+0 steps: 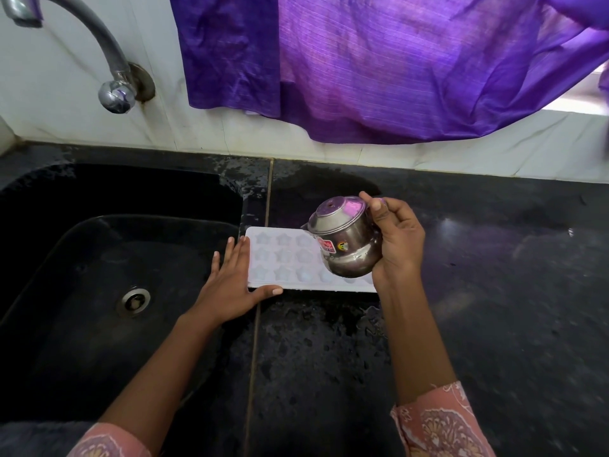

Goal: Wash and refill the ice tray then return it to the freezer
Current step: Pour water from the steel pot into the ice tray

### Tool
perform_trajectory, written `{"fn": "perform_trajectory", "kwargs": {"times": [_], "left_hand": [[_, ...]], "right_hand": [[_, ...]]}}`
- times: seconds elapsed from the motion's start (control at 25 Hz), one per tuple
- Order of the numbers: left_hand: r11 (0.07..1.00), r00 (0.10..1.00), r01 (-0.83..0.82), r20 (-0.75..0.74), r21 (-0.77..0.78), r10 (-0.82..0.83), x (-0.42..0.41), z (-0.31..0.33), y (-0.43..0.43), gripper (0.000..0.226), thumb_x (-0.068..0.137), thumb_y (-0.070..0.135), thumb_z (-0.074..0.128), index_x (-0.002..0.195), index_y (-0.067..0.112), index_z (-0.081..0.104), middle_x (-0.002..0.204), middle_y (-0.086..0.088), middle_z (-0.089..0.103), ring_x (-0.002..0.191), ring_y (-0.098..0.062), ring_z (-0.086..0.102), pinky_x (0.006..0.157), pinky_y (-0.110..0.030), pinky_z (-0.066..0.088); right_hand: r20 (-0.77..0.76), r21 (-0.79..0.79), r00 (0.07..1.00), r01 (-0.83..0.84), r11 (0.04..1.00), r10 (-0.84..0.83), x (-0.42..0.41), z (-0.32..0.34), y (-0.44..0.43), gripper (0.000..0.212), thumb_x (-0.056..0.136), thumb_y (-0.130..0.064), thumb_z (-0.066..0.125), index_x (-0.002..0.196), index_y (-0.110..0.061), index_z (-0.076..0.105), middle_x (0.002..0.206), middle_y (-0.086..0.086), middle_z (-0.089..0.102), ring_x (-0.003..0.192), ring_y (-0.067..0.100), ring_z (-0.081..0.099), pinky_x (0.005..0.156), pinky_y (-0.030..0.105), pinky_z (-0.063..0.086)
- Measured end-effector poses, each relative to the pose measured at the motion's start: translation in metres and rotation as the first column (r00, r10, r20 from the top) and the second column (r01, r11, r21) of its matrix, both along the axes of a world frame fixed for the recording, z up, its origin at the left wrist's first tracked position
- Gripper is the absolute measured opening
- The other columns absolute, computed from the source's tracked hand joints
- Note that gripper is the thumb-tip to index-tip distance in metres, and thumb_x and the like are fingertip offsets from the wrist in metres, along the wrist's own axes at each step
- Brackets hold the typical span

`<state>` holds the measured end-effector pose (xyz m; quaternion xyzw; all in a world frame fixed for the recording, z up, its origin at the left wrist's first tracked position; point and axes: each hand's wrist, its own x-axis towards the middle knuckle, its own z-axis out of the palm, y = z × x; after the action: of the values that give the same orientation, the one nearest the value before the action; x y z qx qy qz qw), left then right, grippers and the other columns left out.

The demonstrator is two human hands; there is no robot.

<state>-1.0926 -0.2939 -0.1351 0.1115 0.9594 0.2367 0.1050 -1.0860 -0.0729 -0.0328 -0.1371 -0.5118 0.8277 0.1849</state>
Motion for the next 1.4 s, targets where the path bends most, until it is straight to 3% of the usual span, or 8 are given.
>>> {"fn": "perform_trajectory", "kwargs": {"times": [0.12, 0.28, 0.56, 0.76, 0.88, 1.4], "left_hand": [[1.0, 1.0, 0.0, -0.004, -0.012, 0.0, 0.0, 0.0, 0.0, 0.143, 0.037, 0.101, 0.005, 0.148, 0.012, -0.015, 0.157, -0.001, -0.016, 0.133, -0.004, -0.028, 0.111, -0.034, -0.017], [1.0, 1.0, 0.0, -0.012, -0.013, -0.001, 0.0, -0.001, 0.0, 0.142, 0.038, 0.101, 0.004, 0.148, 0.012, -0.015, 0.157, -0.001, -0.016, 0.134, -0.005, -0.028, 0.111, -0.034, -0.017], [1.0, 1.0, -0.004, -0.014, -0.024, 0.003, 0.0, -0.001, 0.0, 0.141, 0.039, 0.101, 0.003, 0.147, 0.012, -0.016, 0.157, -0.001, -0.018, 0.133, -0.005, -0.029, 0.108, -0.032, -0.019], [1.0, 1.0, -0.002, -0.015, -0.021, 0.001, 0.0, 0.0, 0.0, 0.141, 0.039, 0.101, 0.003, 0.147, 0.012, -0.016, 0.157, -0.001, -0.017, 0.132, -0.005, -0.029, 0.107, -0.029, -0.019], [1.0, 1.0, 0.003, -0.022, -0.02, -0.003, 0.0, -0.001, 0.0, 0.141, 0.04, 0.101, 0.003, 0.147, 0.011, -0.015, 0.157, -0.002, -0.017, 0.133, -0.005, -0.029, 0.108, -0.028, -0.018], [1.0, 0.999, 0.007, -0.031, -0.021, -0.008, 0.0, -0.001, 0.0, 0.141, 0.04, 0.1, 0.003, 0.147, 0.01, -0.014, 0.157, -0.004, -0.015, 0.134, -0.007, -0.028, 0.109, -0.028, -0.016]], "right_hand": [[0.012, 0.031, 1.0, -0.012, 0.999, 0.012, -0.002, 0.001, -0.004, 0.014, 0.064, -0.012, 0.074, 0.072, -0.013, 0.063, 0.084, 0.01, 0.066, 0.079, 0.017, 0.065, 0.076, 0.027, 0.054], [0.006, 0.087, 1.0, -0.019, 0.996, 0.019, -0.004, 0.003, -0.007, 0.014, 0.074, -0.002, 0.071, 0.072, -0.013, 0.063, 0.078, 0.003, 0.07, 0.077, 0.015, 0.066, 0.072, 0.024, 0.054], [0.014, 0.135, 0.999, -0.038, 0.99, 0.036, -0.003, 0.007, -0.012, 0.014, 0.075, -0.003, 0.07, 0.073, -0.013, 0.062, 0.085, 0.01, 0.067, 0.077, 0.013, 0.066, 0.071, 0.021, 0.053], [-0.003, 0.137, 0.999, -0.04, 0.99, 0.041, -0.003, 0.01, -0.013, 0.015, 0.075, 0.0, 0.07, 0.072, -0.013, 0.063, 0.073, -0.003, 0.071, 0.074, 0.009, 0.068, 0.072, 0.02, 0.054], [-0.007, 0.142, 0.999, -0.041, 0.989, 0.042, -0.003, 0.01, -0.014, 0.015, 0.074, -0.001, 0.071, 0.07, -0.014, 0.063, 0.077, 0.002, 0.071, 0.078, 0.014, 0.068, 0.074, 0.023, 0.054], [-0.035, 0.139, 0.999, -0.036, 0.99, 0.042, -0.004, 0.013, -0.016, 0.017, 0.075, 0.001, 0.07, 0.071, -0.013, 0.062, 0.068, -0.005, 0.072, 0.071, 0.007, 0.067, 0.069, 0.019, 0.052]]}}
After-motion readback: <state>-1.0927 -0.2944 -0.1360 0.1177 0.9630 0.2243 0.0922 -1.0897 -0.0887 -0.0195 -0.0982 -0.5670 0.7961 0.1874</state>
